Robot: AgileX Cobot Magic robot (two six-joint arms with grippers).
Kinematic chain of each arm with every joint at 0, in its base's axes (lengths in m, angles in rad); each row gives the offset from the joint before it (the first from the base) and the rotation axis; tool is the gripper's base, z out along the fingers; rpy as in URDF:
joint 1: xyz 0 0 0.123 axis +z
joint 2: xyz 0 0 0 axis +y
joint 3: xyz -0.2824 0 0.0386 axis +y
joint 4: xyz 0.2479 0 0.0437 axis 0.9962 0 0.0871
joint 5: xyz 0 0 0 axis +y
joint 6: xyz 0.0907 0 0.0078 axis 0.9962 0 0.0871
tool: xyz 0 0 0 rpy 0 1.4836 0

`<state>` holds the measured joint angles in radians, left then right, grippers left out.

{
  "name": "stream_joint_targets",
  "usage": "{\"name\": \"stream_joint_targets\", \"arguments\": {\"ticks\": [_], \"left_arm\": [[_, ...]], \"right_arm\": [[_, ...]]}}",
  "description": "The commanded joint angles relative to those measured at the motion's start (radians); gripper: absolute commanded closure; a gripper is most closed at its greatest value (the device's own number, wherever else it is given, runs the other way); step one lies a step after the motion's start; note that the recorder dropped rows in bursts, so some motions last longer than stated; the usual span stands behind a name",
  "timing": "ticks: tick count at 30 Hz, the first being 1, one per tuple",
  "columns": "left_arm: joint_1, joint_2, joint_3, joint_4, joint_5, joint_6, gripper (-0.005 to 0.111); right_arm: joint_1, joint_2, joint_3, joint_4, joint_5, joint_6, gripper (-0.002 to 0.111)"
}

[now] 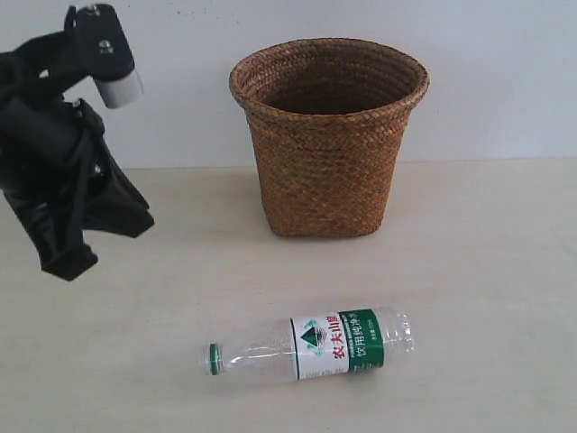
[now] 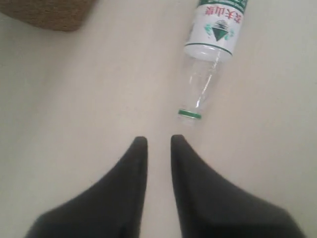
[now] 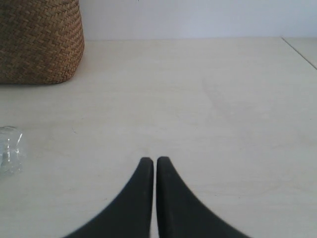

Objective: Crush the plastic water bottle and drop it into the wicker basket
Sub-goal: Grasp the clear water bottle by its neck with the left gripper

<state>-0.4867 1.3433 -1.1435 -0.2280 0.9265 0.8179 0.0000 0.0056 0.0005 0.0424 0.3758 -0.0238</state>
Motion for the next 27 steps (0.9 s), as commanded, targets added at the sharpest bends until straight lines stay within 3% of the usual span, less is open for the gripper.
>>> {"name": "stream_joint_targets", "arguments": {"ticks": [1,3,6,10,14,19,27], "left_arm": [[-0.003,0.025,0.072,-0.095,0.007,0.187,0.058],[-0.003,0.037,0.114,-0.142,-0.028,0.282,0.034],[-0.003,0.060,0.177,-0.180,-0.117,0.349,0.021],[-0.003,0.101,0.238,-0.186,-0.209,0.464,0.022],[-0.051,0.165,0.284,-0.212,-0.300,0.581,0.022],[-0.091,0.298,0.290,-0.230,-0.369,0.585,0.022],[-0.093,0.457,0.290,-0.262,-0.560,0.585,0.022]], "right_arm": [[0.000,-0.006,0.000,0.001,-0.005,-0.001,0.108],[0.000,-0.006,0.000,0.001,-0.007,-0.001,0.108],[0.000,-0.006,0.000,0.001,-0.005,-0.001,0.108],[0.000,-0.006,0.000,0.001,-0.005,-0.001,0.108],[0.000,-0.006,0.000,0.001,-0.005,-0.001,0.108],[0.000,-0.006,0.000,0.001,-0.005,-0.001,0.108],[0.000,-0.006,0.000,0.001,-0.005,-0.001,0.108]]}}
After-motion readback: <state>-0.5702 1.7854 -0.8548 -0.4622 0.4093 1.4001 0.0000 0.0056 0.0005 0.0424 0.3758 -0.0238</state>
